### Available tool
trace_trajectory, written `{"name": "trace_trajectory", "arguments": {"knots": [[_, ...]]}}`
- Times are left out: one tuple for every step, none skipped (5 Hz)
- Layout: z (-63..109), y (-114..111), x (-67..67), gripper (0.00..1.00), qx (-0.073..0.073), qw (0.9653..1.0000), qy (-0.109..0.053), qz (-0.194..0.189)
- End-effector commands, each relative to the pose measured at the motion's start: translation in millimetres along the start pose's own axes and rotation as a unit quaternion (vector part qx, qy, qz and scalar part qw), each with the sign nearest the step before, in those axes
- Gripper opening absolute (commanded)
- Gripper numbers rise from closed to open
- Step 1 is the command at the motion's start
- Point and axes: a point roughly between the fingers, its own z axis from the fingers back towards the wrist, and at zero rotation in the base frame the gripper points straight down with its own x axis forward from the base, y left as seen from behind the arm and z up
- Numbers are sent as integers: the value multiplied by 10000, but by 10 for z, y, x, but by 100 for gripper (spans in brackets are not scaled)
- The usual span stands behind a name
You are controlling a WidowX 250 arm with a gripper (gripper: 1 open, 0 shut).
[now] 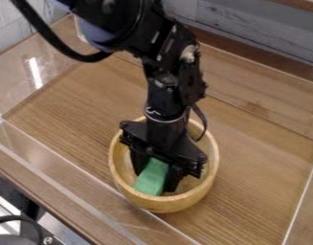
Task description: Remove the green block from inside the brown bowl and put it on the table
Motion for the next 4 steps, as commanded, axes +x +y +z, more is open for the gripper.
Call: {"name": "trace_trajectory", "arguments": {"knots": [[149,15,94,0,-68,9996,-272,32],[166,24,83,0,-73,9997,-249,10],[188,33,72,0,-81,9997,-223,-11],[216,44,62,0,-91,9998,-198,-30]]}}
